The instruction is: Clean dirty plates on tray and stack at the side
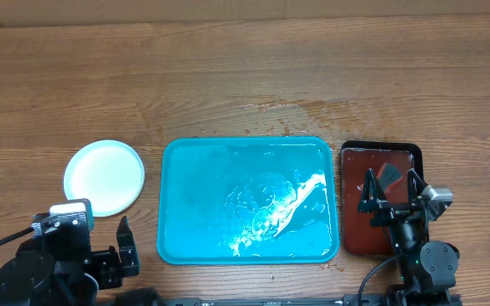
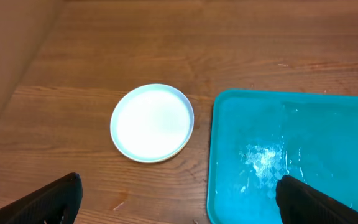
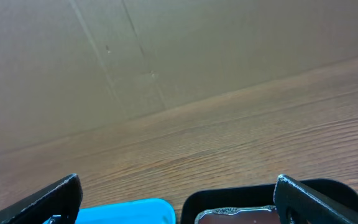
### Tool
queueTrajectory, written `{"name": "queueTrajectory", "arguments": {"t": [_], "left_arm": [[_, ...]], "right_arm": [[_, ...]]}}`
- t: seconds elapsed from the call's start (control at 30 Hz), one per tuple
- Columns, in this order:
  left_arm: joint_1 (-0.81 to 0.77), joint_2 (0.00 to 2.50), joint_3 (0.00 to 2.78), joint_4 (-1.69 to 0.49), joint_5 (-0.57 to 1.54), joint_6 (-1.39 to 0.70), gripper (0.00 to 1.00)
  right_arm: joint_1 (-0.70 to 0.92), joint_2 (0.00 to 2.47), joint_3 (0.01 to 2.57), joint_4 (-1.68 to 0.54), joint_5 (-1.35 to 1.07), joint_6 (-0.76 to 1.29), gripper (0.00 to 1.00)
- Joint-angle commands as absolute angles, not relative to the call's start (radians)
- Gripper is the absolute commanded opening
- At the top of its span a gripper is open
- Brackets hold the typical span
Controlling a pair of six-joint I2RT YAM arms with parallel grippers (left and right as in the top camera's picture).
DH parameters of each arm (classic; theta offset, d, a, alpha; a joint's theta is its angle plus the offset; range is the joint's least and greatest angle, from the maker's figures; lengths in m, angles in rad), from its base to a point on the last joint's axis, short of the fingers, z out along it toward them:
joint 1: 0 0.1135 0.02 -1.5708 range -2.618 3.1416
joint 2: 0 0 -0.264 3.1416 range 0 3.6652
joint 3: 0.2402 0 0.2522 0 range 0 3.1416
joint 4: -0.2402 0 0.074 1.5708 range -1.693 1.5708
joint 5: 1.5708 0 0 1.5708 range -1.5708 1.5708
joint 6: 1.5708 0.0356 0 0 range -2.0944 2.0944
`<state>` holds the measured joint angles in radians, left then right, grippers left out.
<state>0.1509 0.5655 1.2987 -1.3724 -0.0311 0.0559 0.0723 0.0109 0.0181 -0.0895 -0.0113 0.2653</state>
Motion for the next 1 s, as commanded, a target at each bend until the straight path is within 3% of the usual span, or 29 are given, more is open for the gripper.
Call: {"name": "queueTrajectory", "arguments": {"t": [0.0,0.23,0.53,0.77,0.97], "left_arm": [[0.150,0.562,1.309,-1.330,-0.033,0.072,0.99],[0.150,0.559,1.246,-1.060,0.027,0.075,0.99],[0.150,0.397,0.871,-0.342,0.263,0.065,0.99],[0.150,0.226,0.558,-0.034,0.335,0.043,1.00],[0.150,0.110,0.362,0.101,0.341,-0.023,1.00]], "right_arm": [[0.068,0.003,0.008,-0.084,-0.001,0.261,1.00],[0.068,0.003,0.008,-0.084,-0.001,0.261,1.00],[0.068,0.003,0.008,-0.084,-0.001,0.261,1.00],[0.068,0.003,0.008,-0.084,-0.001,0.262,1.00],[0.068,0.003,0.008,-0.084,-0.001,0.261,1.00]]}}
